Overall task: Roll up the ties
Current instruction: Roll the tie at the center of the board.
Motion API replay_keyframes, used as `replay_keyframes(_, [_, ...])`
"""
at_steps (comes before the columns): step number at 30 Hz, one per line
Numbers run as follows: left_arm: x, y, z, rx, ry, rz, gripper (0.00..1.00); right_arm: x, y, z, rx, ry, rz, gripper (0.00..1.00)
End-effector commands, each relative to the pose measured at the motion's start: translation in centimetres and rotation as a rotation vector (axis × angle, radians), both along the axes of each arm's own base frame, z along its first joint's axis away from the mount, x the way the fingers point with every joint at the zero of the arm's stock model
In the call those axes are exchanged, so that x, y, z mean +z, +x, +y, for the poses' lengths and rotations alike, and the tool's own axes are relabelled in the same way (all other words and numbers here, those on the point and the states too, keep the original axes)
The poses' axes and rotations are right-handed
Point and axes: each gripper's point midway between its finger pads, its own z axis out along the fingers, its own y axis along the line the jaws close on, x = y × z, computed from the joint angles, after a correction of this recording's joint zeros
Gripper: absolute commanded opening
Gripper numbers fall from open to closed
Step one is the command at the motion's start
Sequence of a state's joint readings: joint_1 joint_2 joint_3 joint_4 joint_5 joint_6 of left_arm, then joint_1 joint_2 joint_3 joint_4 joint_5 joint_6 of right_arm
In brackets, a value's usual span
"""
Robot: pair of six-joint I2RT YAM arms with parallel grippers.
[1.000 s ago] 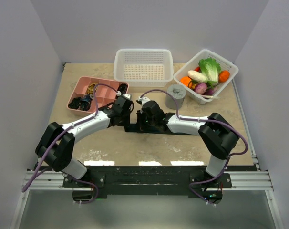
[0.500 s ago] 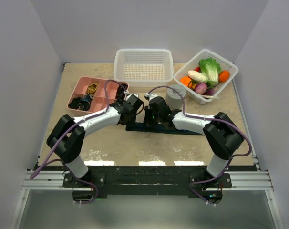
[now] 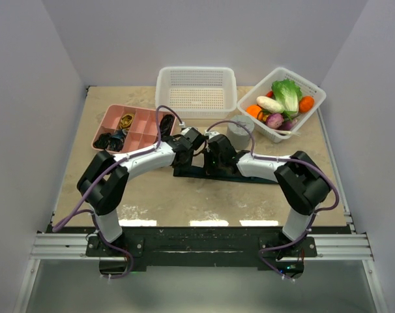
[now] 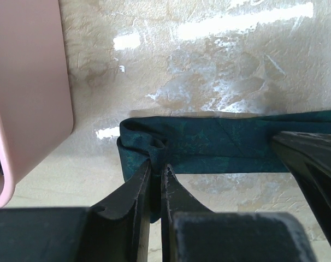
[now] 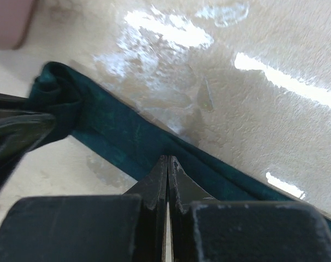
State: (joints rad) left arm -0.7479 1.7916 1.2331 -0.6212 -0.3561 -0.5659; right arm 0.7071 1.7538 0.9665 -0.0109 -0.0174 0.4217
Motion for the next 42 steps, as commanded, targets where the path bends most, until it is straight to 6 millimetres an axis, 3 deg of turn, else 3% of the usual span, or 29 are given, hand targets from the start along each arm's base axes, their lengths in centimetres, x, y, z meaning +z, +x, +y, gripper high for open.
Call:
replay_keyframes(1, [2.0,1.0,-0.3,0.026,-0.008,-0.059,0.00,-1.3,-0.4,-0.1,0.026,-0.034,0.032,0.00])
replay_keyframes(9, [1.6,0.6,0.4,0.018,0.023,-0.046,0.00,-3.1,-2.9,-1.2,0.040,-0.073,0.142,0.00])
replay_keyframes(19, [2.3,0.3,-0.1,-0.046,0.024,-0.042,0.03,-2.3,-5.4,-1.8,0.049,-0.055,0.180,0.00])
replay_keyframes(23, [2.1,0.1,-0.5,-0.061,0.066,-0.036,0.03,-0.8,-4.7,-1.6,0.031,-0.044,0.148,0.00])
replay_keyframes(32, [1.5,-0.8,-1.1,-0.090,0.131,-0.026,0.03,3.9,-0.6,-3.6,-0.141,-0.052,-0.031,0.00])
replay_keyframes(42, [0.9,-0.9,-1.4,-0.106,0.183,-0.021,0.08,3.6,1.4,-7.8,-0.249,-0.036,-0.025,0.00])
